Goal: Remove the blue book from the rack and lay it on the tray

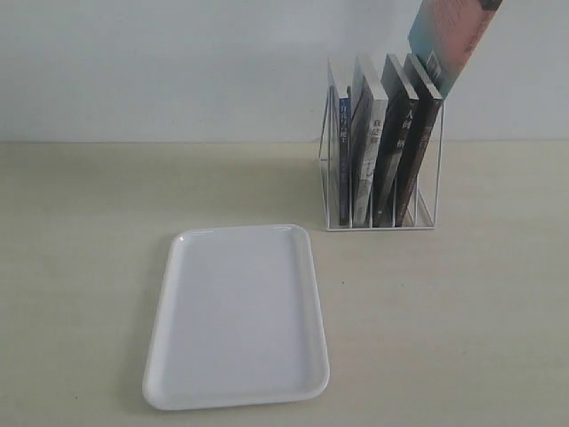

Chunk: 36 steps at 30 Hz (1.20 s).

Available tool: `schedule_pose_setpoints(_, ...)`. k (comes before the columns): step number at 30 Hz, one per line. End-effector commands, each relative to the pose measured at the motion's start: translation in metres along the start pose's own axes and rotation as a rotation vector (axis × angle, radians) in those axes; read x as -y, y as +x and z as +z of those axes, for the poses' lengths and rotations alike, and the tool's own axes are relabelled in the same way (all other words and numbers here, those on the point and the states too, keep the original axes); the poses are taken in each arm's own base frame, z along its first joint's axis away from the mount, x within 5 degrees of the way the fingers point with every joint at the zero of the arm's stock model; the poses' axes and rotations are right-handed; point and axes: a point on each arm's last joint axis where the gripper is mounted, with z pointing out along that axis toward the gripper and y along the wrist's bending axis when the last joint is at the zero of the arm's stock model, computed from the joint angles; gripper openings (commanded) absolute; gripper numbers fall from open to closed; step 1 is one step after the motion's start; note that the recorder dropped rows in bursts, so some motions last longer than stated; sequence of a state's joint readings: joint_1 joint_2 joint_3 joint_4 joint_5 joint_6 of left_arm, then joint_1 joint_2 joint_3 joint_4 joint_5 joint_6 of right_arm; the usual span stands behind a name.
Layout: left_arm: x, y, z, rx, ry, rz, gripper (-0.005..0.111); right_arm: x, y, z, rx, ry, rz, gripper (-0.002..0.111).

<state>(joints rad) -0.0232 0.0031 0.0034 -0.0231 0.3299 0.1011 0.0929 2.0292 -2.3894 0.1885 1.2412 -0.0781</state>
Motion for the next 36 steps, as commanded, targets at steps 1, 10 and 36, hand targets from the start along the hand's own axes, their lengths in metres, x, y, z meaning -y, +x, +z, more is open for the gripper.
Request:
schedule_pose_setpoints(1, 0.000, -0.003, -0.001, 0.022, -0.003, 0.001, 0.005, 0.001, -0.003, -0.003, 0.028, 0.009, -0.004, 0.000)
schedule_pose_setpoints(10, 0.000, -0.003, -0.001, 0.022, -0.003, 0.001, 0.005, 0.002, -0.003, -0.003, 0.028, 0.019, -0.007, 0.000)
schedule_pose_setpoints(36, 0.000, -0.003, -0.001, 0.022, -0.003, 0.001, 0.005, 0.014, 0.019, 0.079, -0.129, -0.010, 0.047, 0.000)
